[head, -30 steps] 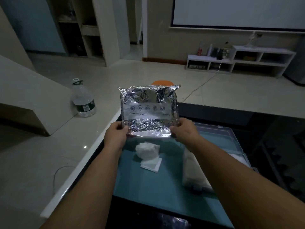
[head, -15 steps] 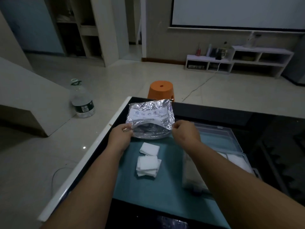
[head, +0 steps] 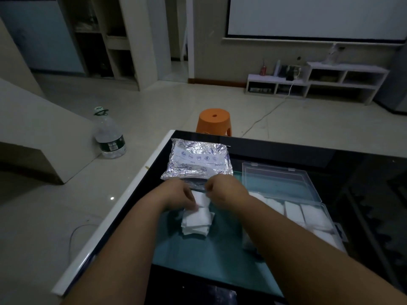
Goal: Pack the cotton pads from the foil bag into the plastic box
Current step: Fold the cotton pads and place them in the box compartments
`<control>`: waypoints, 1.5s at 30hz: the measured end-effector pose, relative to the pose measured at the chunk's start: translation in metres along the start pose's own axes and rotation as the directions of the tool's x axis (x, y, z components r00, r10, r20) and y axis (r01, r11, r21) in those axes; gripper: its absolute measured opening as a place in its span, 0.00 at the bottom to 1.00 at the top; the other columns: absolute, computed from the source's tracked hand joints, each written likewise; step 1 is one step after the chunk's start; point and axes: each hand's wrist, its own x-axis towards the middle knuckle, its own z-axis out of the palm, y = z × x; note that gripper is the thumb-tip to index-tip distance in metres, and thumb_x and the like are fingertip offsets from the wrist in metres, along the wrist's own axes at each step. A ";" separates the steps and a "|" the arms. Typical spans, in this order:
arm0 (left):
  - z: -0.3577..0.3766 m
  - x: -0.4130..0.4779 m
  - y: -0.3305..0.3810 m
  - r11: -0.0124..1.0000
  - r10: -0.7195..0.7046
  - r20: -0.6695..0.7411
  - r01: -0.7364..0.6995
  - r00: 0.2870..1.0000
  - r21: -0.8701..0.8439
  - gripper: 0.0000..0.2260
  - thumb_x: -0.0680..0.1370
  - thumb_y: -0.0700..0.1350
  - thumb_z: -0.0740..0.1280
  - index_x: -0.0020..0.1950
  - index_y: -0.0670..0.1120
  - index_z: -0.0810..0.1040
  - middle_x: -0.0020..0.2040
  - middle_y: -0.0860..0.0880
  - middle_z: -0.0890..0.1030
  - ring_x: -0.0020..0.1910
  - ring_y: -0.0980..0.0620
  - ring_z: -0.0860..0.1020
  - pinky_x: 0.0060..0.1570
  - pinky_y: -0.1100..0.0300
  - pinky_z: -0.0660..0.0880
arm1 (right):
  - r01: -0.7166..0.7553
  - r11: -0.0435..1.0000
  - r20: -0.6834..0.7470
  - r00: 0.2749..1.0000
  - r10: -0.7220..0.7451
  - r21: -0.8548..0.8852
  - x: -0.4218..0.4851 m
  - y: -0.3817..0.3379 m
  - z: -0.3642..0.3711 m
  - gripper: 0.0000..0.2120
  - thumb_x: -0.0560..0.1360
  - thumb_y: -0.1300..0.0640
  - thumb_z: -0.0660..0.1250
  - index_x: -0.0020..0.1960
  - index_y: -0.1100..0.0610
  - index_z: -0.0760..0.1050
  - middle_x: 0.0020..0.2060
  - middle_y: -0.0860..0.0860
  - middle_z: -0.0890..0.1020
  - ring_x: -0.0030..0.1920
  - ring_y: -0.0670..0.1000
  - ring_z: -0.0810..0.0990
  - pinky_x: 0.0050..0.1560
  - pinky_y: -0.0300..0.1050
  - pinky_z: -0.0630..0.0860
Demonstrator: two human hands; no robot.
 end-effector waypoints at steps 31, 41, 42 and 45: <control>0.013 -0.020 0.023 0.975 0.155 0.057 -0.144 0.986 -0.168 0.20 0.64 0.38 0.77 0.54 0.49 0.80 0.48 0.46 0.83 0.44 0.49 0.83 0.42 0.51 0.83 | -0.094 0.973 -0.160 0.979 0.130 0.212 -0.053 0.030 -0.042 0.16 0.71 0.55 0.73 0.58 0.53 0.77 0.51 0.53 0.81 0.48 0.55 0.79 0.45 0.45 0.73; 0.039 -0.031 0.093 0.780 0.108 -0.104 -0.149 0.989 -0.608 0.15 0.66 0.38 0.71 0.52 0.44 0.81 0.47 0.41 0.83 0.46 0.41 0.82 0.43 0.48 0.81 | -0.060 0.721 -0.209 0.938 0.277 0.690 -0.111 0.072 -0.065 0.09 0.73 0.60 0.70 0.52 0.53 0.77 0.44 0.50 0.82 0.43 0.50 0.81 0.38 0.42 0.75; 0.043 -0.030 0.098 0.760 0.106 -0.087 -0.137 0.991 -0.635 0.15 0.65 0.38 0.71 0.52 0.44 0.81 0.48 0.41 0.83 0.47 0.40 0.82 0.44 0.47 0.80 | -0.053 0.693 -0.199 0.940 0.278 0.719 -0.115 0.077 -0.068 0.08 0.74 0.60 0.70 0.52 0.53 0.77 0.44 0.50 0.82 0.43 0.49 0.81 0.37 0.40 0.74; 0.053 -0.031 0.109 0.670 0.089 0.001 -0.059 0.996 -0.740 0.14 0.70 0.32 0.71 0.54 0.42 0.79 0.50 0.41 0.83 0.48 0.42 0.82 0.43 0.51 0.81 | -0.047 0.620 -0.173 0.941 0.290 0.783 -0.127 0.083 -0.077 0.05 0.77 0.60 0.67 0.52 0.53 0.76 0.45 0.50 0.81 0.44 0.50 0.81 0.43 0.45 0.79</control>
